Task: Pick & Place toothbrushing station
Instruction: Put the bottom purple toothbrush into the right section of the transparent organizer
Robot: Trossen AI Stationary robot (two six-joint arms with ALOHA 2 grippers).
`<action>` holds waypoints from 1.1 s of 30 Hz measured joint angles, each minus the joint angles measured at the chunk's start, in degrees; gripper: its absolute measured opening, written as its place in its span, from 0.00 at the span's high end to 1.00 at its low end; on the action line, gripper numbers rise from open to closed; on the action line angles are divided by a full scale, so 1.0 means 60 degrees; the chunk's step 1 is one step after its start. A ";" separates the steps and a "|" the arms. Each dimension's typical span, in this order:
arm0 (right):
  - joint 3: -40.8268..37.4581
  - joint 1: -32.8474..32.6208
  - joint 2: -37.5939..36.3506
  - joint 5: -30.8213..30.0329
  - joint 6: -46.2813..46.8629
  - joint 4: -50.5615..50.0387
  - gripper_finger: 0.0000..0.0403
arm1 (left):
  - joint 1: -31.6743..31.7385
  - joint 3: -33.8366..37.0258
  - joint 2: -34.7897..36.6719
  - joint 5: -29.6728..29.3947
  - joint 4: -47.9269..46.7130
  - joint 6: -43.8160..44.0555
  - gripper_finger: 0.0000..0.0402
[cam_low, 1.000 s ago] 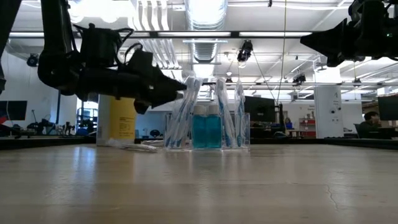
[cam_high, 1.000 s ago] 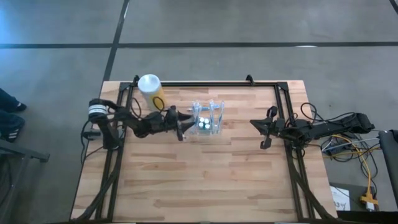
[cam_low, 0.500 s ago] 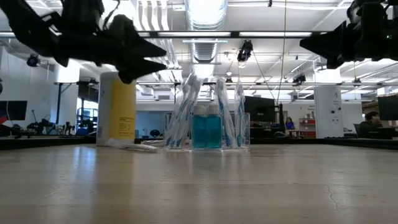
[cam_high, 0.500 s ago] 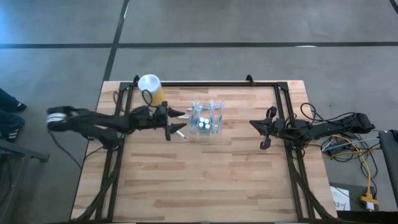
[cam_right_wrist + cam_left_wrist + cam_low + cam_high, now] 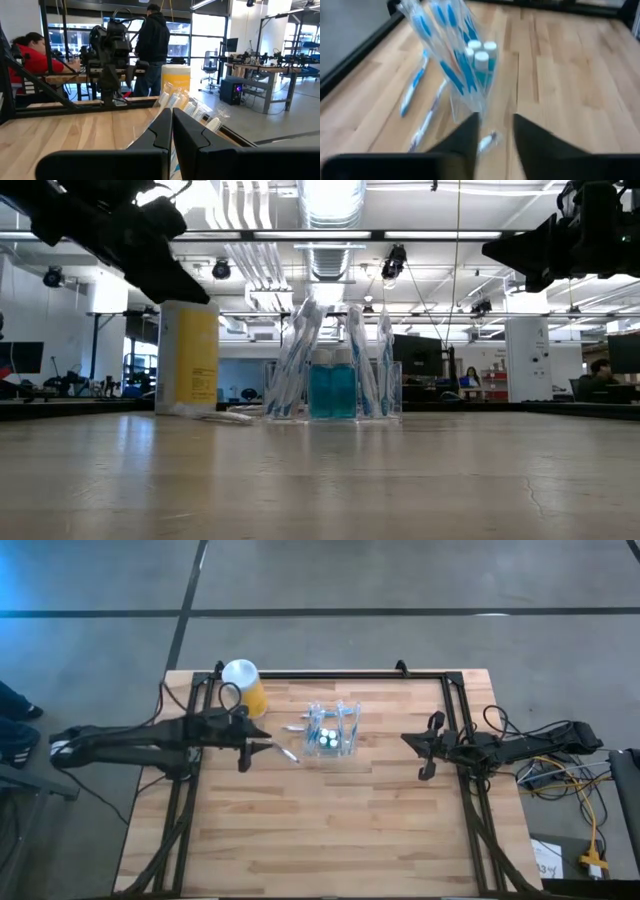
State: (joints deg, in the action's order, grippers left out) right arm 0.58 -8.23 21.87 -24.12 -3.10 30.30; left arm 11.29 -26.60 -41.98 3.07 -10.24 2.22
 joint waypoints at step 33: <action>-0.0004 -0.0001 0.0509 0.0000 0.0821 0.0040 0.98 | 0.0045 -0.2055 -0.5315 -0.2506 -0.3073 -0.3983 0.47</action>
State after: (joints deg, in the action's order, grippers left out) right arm 0.56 -8.23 24.92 -24.12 1.82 30.54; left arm 11.56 -38.93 -73.87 -11.97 -28.68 -21.68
